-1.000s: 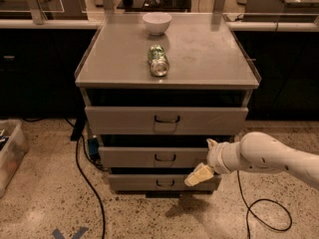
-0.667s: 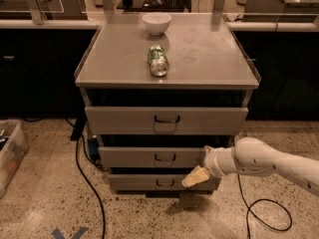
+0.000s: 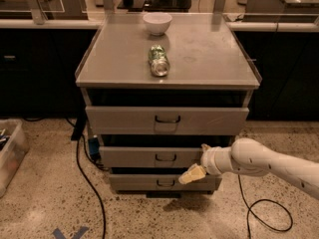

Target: Open middle drawer

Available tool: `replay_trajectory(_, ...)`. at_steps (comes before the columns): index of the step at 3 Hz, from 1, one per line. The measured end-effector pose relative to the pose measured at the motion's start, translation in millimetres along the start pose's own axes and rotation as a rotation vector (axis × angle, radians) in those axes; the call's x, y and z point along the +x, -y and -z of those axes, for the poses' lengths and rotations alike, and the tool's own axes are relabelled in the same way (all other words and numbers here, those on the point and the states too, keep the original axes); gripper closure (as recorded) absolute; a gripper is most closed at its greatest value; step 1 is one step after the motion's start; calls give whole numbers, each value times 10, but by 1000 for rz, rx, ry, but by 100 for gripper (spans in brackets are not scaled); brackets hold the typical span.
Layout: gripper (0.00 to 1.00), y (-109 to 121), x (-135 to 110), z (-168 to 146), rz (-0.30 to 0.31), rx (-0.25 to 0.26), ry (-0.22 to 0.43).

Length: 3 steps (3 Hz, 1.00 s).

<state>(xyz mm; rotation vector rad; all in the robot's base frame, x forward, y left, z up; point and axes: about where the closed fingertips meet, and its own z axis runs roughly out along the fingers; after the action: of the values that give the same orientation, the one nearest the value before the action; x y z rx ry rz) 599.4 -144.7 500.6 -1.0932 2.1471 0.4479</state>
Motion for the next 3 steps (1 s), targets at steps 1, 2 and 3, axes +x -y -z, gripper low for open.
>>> replay_trajectory(1,0,196,-113,-389,2,-18,56)
replay_trajectory(2,0,331,-47,-712,-24,-59,60)
replay_trajectory(3,0,330,-46,-713,-24,-59,60)
